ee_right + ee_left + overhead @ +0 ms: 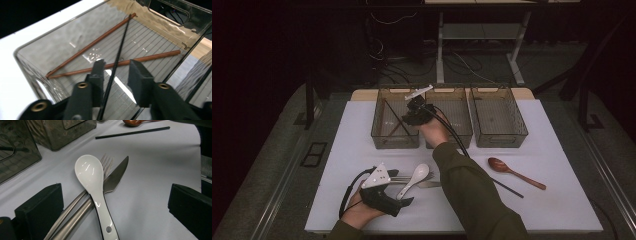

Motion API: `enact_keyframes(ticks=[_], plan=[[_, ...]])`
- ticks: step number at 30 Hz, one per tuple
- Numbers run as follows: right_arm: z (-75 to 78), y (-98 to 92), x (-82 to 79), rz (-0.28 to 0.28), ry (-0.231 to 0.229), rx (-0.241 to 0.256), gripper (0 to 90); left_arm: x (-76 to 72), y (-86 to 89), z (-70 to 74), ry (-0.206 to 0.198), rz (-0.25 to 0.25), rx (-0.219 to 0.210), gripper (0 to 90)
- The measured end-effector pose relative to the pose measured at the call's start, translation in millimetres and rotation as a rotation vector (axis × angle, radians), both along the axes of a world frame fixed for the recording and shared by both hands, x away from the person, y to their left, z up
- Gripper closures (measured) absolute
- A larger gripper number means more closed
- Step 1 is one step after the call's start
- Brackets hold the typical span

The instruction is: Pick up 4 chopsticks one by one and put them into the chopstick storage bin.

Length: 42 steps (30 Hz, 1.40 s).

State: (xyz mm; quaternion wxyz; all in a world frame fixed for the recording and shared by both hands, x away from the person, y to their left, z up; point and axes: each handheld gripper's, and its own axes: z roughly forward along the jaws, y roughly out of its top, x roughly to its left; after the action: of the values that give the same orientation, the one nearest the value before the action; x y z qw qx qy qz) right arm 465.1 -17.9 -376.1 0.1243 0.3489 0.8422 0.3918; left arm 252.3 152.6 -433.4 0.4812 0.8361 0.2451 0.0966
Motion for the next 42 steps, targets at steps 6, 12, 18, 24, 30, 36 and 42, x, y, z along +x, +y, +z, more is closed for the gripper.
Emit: enact_keyframes(ticks=[6, 12, 18, 24, 30, 36, 42], plan=[[11.2, -10.6, -6.8, 0.023, -0.002, 0.029, 48.0, 0.0, 0.6, -0.1, -0.002, 0.0, 0.002, 0.0], [20.4, -31.4, -18.4, 0.052, -0.007, 0.055, 43.9, -0.3, 0.9, -0.2, 0.003, 0.0, -0.003, 0.0], [23.8, -58.7, -34.0, 0.084, -0.014, 0.065, 42.1, -1.0, 0.5, 0.3, 0.005, 0.001, -0.011, 0.0], [24.1, -83.9, -51.8, 0.118, -0.019, 0.072, 39.1, -0.7, 0.5, 0.3, 0.012, 0.005, -0.019, 0.0], [25.4, -106.0, -68.0, 0.135, -0.033, 0.086, 37.1, -1.0, 0.3, 0.0, 0.015, 0.01, -0.02, 0.0], [26.7, -126.3, -85.1, 0.155, -0.045, 0.096, 37.2, -1.1, 0.3, 0.1, 0.016, 0.009, -0.015, 0.0], [20.8, -147.7, -102.7, 0.162, -0.046, 0.096, 37.3, -1.1, 1.3, -0.1, 0.015, 0.015, -0.019, 0.0]])
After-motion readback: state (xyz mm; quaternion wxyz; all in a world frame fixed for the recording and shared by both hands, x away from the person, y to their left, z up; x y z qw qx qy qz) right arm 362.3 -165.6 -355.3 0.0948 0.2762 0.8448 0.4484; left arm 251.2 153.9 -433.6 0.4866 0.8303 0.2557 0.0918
